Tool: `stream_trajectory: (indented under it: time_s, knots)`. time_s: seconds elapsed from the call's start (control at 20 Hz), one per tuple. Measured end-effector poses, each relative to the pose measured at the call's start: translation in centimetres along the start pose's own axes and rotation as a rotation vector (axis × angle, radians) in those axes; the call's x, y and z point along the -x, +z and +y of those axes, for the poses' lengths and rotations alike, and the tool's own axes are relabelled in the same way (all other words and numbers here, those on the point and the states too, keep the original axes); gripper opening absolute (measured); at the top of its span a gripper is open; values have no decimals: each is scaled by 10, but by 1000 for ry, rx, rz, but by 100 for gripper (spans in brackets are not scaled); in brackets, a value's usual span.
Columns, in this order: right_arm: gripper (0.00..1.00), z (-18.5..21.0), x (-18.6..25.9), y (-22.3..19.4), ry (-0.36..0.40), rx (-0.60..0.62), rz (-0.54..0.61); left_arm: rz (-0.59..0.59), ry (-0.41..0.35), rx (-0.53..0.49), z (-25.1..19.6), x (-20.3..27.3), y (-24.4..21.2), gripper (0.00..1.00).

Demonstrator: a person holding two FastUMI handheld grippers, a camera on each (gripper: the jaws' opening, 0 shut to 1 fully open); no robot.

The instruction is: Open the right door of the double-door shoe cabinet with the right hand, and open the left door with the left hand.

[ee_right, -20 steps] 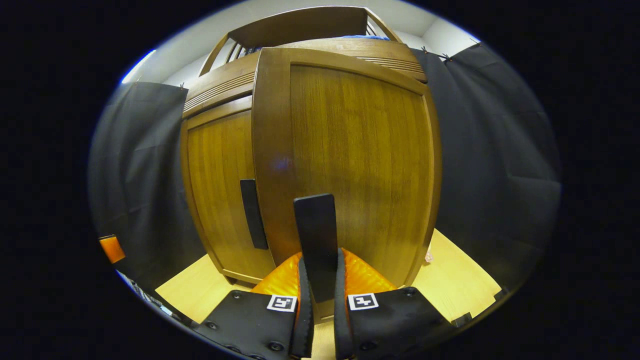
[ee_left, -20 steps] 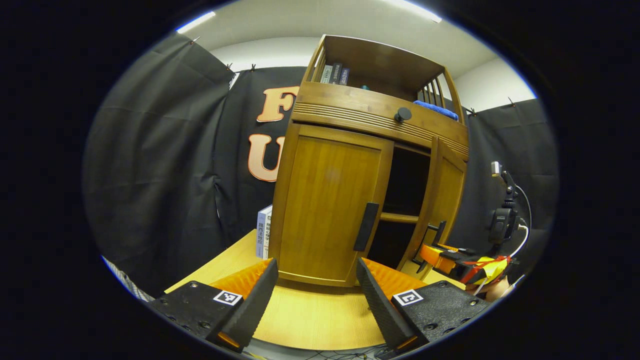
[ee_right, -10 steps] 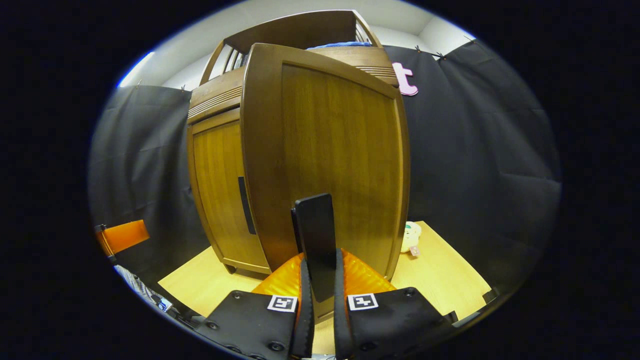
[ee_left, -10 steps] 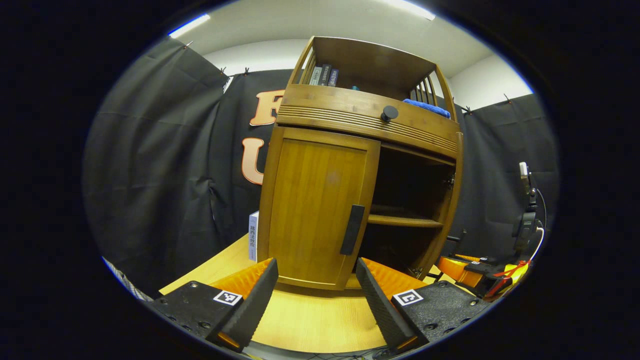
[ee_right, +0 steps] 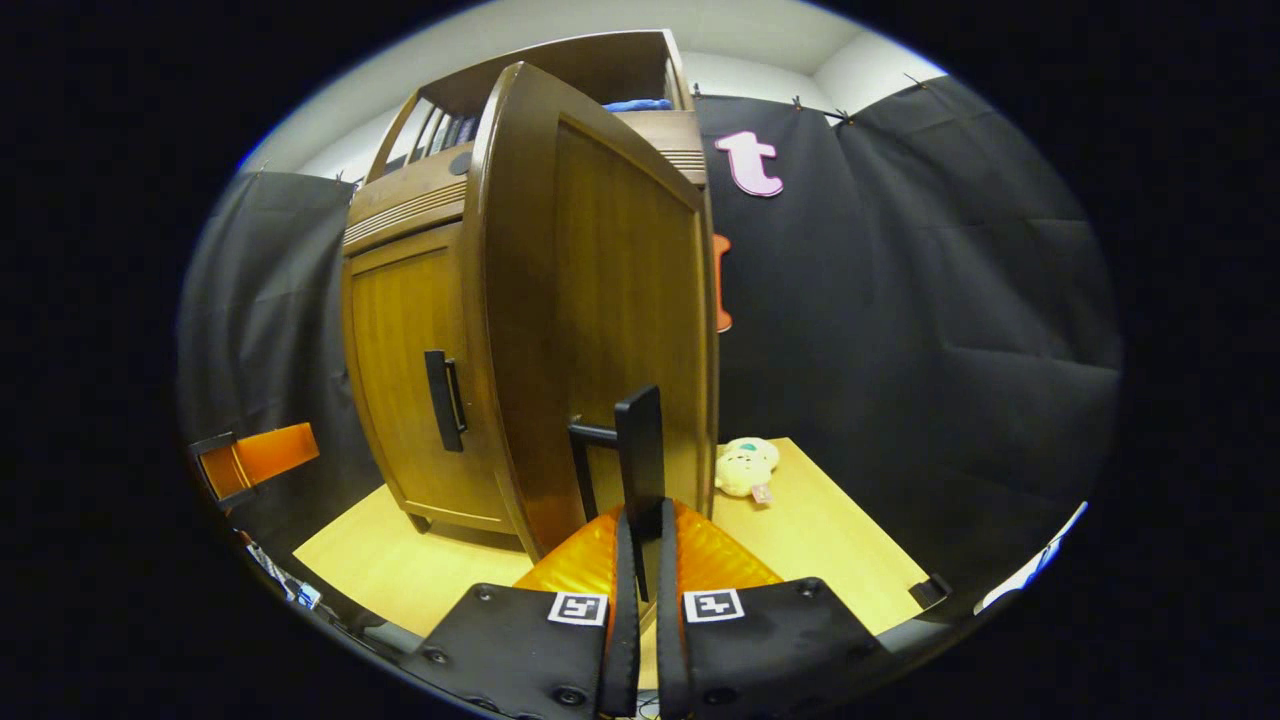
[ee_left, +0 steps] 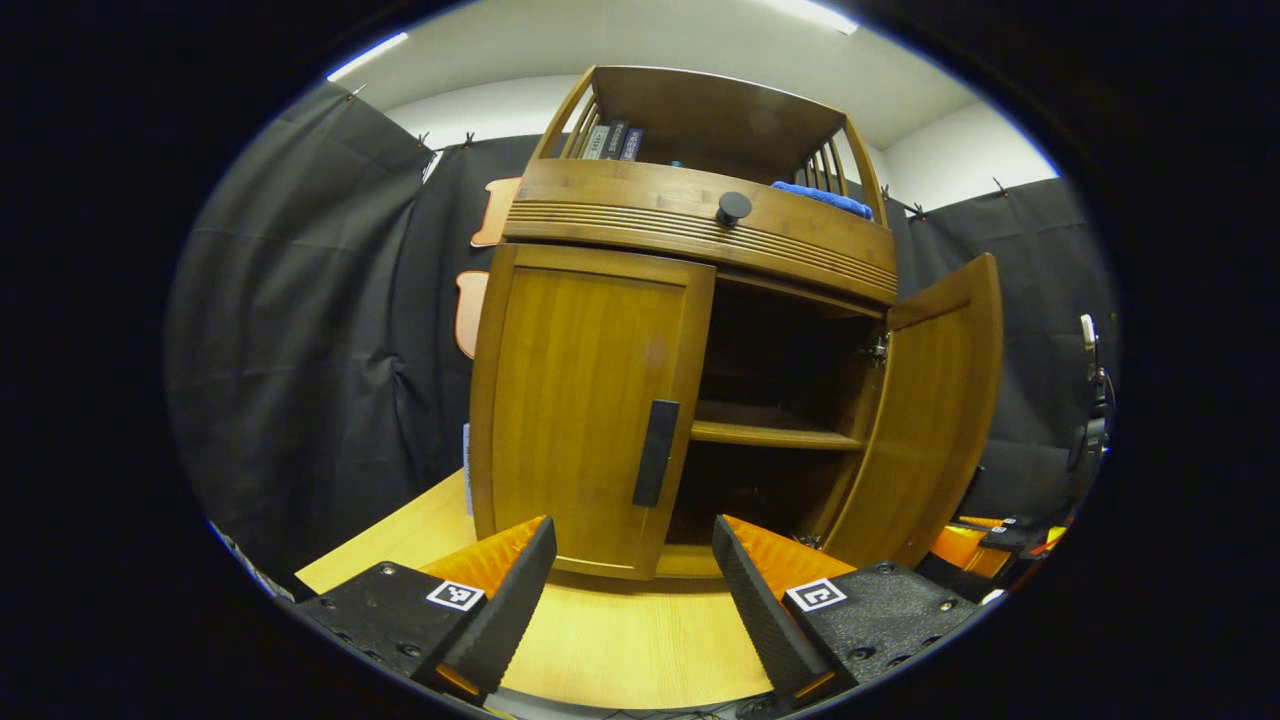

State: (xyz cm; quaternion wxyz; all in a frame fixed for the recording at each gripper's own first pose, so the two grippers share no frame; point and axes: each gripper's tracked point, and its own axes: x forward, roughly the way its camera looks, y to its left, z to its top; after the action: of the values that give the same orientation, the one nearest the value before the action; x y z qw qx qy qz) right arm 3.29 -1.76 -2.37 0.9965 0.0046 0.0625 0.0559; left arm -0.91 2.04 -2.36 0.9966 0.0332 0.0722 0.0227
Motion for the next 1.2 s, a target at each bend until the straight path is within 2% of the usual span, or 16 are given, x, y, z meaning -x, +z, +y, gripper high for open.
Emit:
stream_trajectory:
  time_s: [0.1,0.15,0.2,0.25,0.3,0.35,0.4,0.6,0.65,0.75,0.85,0.9,0.95,1.0,1.05,1.2]
  knots:
    - [19,-16,4,-2,-28,0,6,-1,-12,-9,-4,-2,1,95]
    - [12,-26,7,-1,-41,-4,8,1,-17,-12,-5,-2,0,92]
    - [17,-34,10,-1,-52,-13,7,-1,-24,-13,-6,-3,0,92]
    - [12,-41,12,-1,-64,-21,7,-4,-29,-14,-8,-3,1,95]
    - [12,-49,15,-2,-78,-27,6,-4,-33,-15,-10,-5,1,92]
    - [17,-59,18,-2,-95,-29,5,-3,-38,-17,-11,-6,1,92]
    - [17,-68,19,-2,-109,-31,5,-2,-40,-21,-11,-6,1,92]
    - [8,-104,24,-3,-167,-48,2,-11,-49,-44,-15,-8,3,92]
    - [8,-115,25,-3,-186,-53,2,-12,-51,-49,-16,-10,3,95]
    - [8,-131,30,-3,-208,-68,0,-13,-51,-57,-19,-13,4,95]
    - [8,-137,32,-5,-211,-86,7,-11,-53,-60,-22,-16,4,95]
    - [9,-141,34,-5,-218,-86,7,-10,-51,-62,-23,-18,3,92]
    - [9,-143,35,-5,-224,-86,7,-13,-46,-67,-23,-21,4,95]
    - [9,-145,36,-6,-229,-86,9,-16,-40,-70,-21,-24,5,92]
    - [9,-145,35,-9,-231,-89,16,-20,-35,-74,-20,-28,5,95]
    - [8,-145,36,-10,-227,-101,22,-43,-15,-81,-14,-45,7,95]
